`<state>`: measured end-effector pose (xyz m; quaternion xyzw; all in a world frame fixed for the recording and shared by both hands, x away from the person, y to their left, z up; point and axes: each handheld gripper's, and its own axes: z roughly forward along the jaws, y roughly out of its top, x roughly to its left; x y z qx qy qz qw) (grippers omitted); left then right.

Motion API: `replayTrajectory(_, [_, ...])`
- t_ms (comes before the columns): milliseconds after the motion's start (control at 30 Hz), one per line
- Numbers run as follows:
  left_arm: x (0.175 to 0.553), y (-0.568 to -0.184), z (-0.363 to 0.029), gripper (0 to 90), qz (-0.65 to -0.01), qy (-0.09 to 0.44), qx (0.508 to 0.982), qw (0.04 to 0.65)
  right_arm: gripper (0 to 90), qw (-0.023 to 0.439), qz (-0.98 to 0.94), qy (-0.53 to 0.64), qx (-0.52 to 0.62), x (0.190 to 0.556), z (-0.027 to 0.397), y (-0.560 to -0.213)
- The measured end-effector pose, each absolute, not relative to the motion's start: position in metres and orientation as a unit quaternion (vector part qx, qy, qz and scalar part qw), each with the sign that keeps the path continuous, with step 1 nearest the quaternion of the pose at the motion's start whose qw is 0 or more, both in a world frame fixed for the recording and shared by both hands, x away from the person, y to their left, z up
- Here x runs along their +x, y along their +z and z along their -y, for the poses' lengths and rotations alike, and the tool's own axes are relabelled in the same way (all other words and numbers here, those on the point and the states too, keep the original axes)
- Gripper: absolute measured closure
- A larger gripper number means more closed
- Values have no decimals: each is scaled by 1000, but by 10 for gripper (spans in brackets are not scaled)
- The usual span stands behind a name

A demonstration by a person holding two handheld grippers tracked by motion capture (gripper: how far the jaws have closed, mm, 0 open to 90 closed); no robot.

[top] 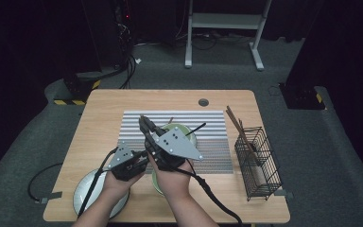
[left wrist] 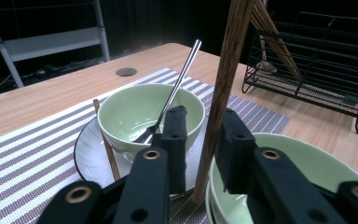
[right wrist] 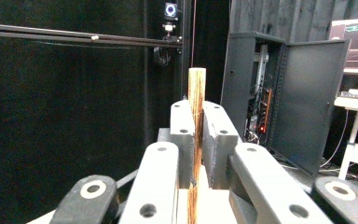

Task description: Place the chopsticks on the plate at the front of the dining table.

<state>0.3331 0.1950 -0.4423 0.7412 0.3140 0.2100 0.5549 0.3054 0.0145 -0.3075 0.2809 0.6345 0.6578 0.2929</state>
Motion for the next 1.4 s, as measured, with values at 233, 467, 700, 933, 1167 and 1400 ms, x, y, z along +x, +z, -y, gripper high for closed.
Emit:
replayTrajectory(233, [331,-442,-194,830,-305,221,741,555,835,292,-634,659,279,306,-14,-308])
replayTrajectory(467, [329,-442,-193,845,-295,231,747,548,833,289,-636,657,283,308,-13,-308])
replayTrajectory(700, [329,-442,-193,848,-297,234,749,543,826,287,-637,655,288,311,-13,-308])
replayTrajectory(933, [329,-441,-195,848,-300,230,746,547,735,287,-647,645,287,311,-17,-315])
replayTrajectory(1167, [330,-438,-200,847,-306,226,742,552,705,282,-663,629,291,311,-21,-332])
replayTrajectory(1400, [329,-437,-202,847,-308,221,740,556,701,277,-675,616,298,314,-23,-347])
